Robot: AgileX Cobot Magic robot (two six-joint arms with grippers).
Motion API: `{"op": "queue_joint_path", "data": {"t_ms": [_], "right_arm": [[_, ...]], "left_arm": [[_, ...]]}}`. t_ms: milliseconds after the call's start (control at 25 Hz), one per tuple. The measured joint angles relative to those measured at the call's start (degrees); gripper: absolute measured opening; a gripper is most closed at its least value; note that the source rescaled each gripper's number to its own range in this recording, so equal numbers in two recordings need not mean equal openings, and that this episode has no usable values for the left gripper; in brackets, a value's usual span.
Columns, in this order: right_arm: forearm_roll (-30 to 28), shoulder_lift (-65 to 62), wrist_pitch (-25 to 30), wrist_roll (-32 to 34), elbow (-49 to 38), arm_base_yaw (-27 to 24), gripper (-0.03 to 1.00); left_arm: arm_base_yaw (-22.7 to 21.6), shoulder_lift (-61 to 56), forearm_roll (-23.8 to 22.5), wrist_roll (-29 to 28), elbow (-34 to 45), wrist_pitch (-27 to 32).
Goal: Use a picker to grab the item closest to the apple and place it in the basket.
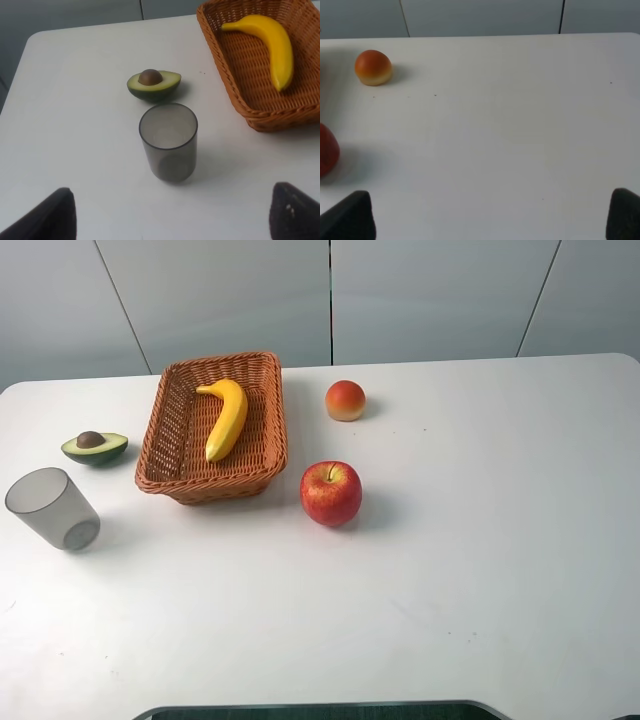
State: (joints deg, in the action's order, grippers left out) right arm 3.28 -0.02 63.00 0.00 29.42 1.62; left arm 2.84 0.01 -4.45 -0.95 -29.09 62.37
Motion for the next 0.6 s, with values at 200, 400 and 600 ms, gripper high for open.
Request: {"op": "queue_joint_path", "data": {"t_ms": [200,400,600], "right_arm": [[0.1,0.0,0.0,0.0,0.0,0.0,1.0],[0.1,0.0,0.0,0.0,0.0,0.0,1.0],[0.1,0.0,0.0,0.0,0.0,0.0,1.0]], "left_arm": [[0.0,0.0,0.0,0.1,0.0,0.0],[0.0,0.0,0.0,0.1,0.0,0.0],[0.0,0.0,0.0,0.1,0.0,0.0]]}}
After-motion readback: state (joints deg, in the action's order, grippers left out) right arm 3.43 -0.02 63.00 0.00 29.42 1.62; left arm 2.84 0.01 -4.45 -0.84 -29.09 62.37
